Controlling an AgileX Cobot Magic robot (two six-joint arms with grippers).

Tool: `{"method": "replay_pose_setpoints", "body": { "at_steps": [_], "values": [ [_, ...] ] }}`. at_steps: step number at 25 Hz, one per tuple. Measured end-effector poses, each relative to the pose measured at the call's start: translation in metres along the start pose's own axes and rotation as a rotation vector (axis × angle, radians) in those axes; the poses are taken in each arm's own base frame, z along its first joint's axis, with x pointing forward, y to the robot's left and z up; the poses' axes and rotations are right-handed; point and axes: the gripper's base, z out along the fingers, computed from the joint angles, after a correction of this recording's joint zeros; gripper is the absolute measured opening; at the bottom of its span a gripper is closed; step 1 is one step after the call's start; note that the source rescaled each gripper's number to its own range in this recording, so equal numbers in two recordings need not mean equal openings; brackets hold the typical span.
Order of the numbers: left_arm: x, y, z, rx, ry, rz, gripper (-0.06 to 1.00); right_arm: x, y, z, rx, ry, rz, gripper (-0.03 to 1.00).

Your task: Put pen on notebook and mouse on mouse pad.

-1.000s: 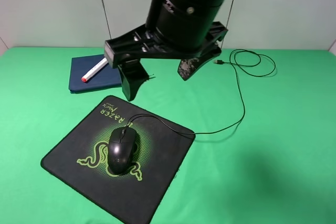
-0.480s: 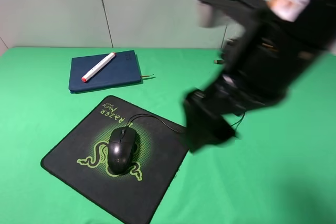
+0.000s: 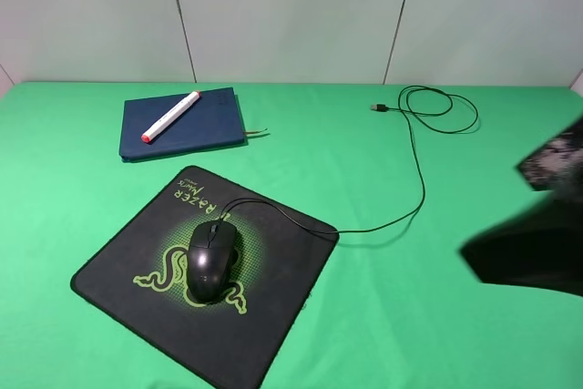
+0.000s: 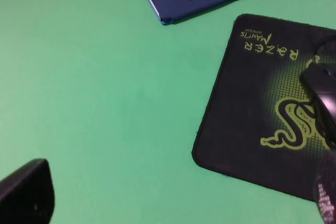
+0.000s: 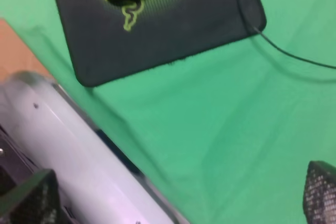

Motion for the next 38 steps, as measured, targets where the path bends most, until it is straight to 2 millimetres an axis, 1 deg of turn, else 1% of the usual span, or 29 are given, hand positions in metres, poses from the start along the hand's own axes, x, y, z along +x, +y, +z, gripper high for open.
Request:
{"method": "replay_pose_setpoints", "body": {
  "at_steps": [3, 6, 8, 10, 14, 18, 26, 32, 38],
  "values": [
    [0.0, 0.0, 0.0, 0.0, 0.0, 0.0, 1.0, 0.016, -0.002, -0.012, -0.004, -0.056, -0.008, 1.0],
    [0.0, 0.0, 0.0, 0.0, 0.0, 0.0, 1.0, 0.034, -0.005, -0.019, 0.004, -0.099, -0.037, 1.0],
    [0.0, 0.0, 0.0, 0.0, 0.0, 0.0, 1.0, 0.045, -0.009, -0.02, 0.025, -0.119, -0.043, 1.0],
    [0.0, 0.0, 0.0, 0.0, 0.0, 0.0, 1.0, 0.056, -0.015, -0.022, 0.062, -0.147, -0.009, 1.0],
    [0.0, 0.0, 0.0, 0.0, 0.0, 0.0, 1.0, 0.075, -0.026, -0.021, 0.17, -0.229, 0.116, 1.0],
    [0.0, 0.0, 0.0, 0.0, 0.0, 0.0, 1.0, 0.096, -0.033, -0.014, 0.288, -0.313, 0.256, 1.0],
    [0.0, 0.0, 0.0, 0.0, 0.0, 0.0, 1.0, 0.136, -0.027, -0.001, 0.485, -0.503, 0.443, 1.0],
    [0.0, 0.0, 0.0, 0.0, 0.0, 0.0, 1.0, 0.148, -0.019, -0.002, 0.607, -0.627, 0.492, 1.0],
    [0.0, 0.0, 0.0, 0.0, 0.0, 0.0, 1.0, 0.147, -0.019, -0.002, 0.635, -0.63, 0.503, 1.0]
  ]
}}
